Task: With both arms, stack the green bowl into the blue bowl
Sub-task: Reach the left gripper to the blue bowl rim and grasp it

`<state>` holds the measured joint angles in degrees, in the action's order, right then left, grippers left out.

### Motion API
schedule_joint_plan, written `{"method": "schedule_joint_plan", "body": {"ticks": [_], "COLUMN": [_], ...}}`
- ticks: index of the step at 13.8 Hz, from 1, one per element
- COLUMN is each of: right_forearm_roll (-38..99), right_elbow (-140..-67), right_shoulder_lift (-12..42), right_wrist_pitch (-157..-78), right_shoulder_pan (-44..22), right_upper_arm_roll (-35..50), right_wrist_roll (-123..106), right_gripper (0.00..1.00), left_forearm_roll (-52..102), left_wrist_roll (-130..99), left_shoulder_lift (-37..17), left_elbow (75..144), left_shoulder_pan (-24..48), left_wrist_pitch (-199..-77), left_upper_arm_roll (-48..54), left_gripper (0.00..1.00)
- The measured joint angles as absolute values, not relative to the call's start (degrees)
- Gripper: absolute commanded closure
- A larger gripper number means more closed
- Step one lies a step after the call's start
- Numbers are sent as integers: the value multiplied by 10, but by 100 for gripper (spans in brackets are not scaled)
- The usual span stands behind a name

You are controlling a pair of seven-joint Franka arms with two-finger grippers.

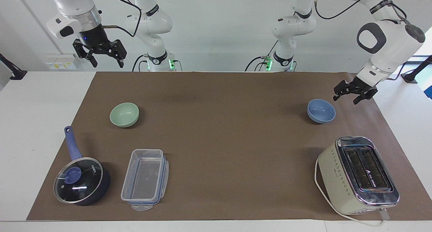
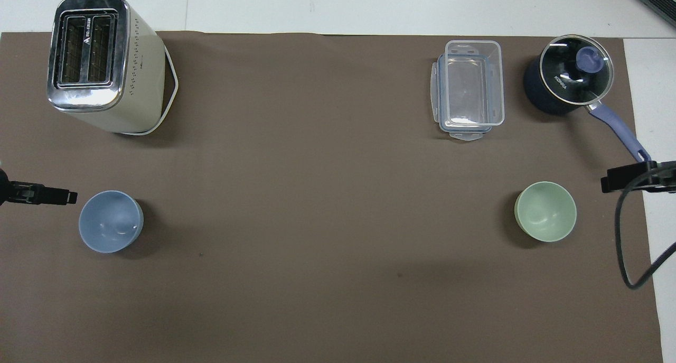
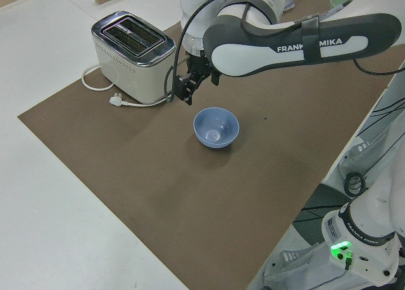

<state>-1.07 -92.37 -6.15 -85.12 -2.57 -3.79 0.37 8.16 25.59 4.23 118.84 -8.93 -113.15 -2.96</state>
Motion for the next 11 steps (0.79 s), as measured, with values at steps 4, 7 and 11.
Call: {"method": "schedule_joint_plan", "body": {"ticks": [4, 7, 11], "right_forearm_roll": [-11, -11, -11], "right_elbow": [-924, -924, -924], "right_shoulder_lift": [-61, -61, -61], "right_wrist_pitch": [-851, -851, -851], "right_shoulder_pan": [-26, -26, -26], "right_upper_arm_roll": [-38, -38, -38], "right_wrist_roll": [4, 4, 4], "right_gripper": [0, 0, 0], "left_forearm_roll": [108, 127, 136], "left_wrist_roll": [297, 313, 313], "left_shoulder_lift": [31, 9, -13], "left_elbow": [1234, 1267, 1276], "left_shoulder_pan": [-112, -123, -133], "left_wrist_pitch": [-1185, -1229, -1242], "left_upper_arm_roll": [-29, -30, -30], "left_gripper": [3, 12, 20]}}
